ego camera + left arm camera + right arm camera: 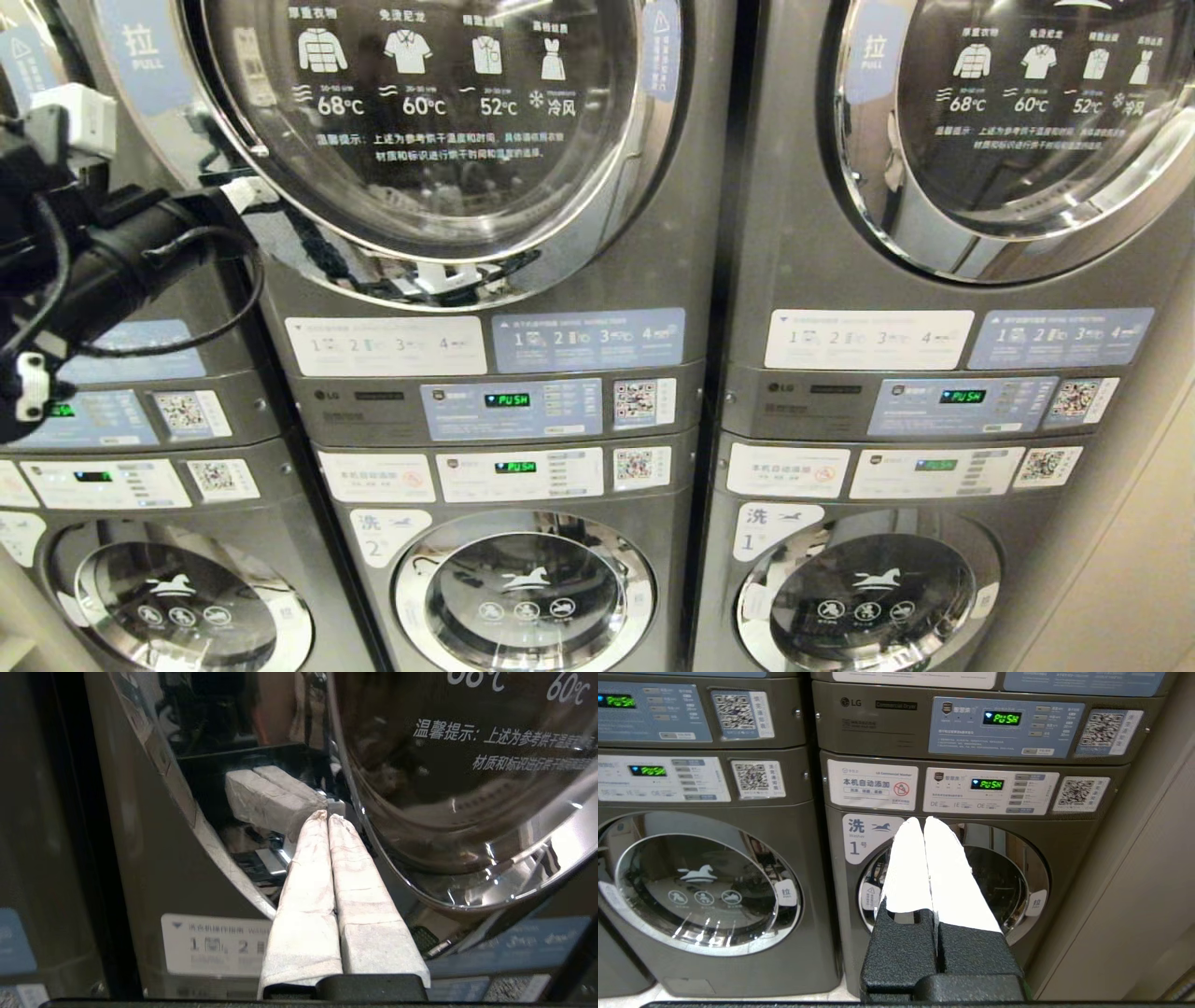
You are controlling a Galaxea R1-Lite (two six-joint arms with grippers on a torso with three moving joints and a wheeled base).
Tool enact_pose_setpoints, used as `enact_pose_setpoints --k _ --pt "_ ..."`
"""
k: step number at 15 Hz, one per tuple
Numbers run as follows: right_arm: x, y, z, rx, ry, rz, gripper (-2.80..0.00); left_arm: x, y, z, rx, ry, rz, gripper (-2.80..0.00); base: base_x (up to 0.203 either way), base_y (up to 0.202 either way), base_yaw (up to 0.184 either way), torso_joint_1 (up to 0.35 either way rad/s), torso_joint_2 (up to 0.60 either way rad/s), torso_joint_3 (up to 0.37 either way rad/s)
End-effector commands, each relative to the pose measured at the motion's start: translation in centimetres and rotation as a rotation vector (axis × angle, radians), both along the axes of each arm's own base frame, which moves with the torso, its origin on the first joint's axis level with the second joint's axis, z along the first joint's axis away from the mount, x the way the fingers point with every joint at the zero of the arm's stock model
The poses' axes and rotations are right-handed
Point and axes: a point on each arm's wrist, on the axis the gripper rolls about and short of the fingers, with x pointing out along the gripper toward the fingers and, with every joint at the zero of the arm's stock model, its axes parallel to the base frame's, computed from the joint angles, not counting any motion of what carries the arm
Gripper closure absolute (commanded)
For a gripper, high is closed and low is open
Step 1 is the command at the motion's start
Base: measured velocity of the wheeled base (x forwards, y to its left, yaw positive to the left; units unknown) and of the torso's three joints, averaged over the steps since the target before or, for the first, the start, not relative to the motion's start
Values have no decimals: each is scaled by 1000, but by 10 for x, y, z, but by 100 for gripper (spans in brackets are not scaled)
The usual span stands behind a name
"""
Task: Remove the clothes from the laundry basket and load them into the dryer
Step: Close the dryer
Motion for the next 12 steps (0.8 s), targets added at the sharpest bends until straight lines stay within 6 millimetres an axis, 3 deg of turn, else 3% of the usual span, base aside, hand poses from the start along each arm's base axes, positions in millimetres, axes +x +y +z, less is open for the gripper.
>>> enact_pose_setpoints --k 1,5,12 --pt "0 0 0 -3 0 -7 0 32 3 -21 -2 31 1 0 0 0 0 0 0 0" --pt "0 0 0 -6 0 -7 0 67 5 -36 0 30 0 0 0 0 0 0 0 0" --pt "0 0 0 -18 0 -6 0 100 3 -49 1 18 -10 0 0 0 0 0 0 0"
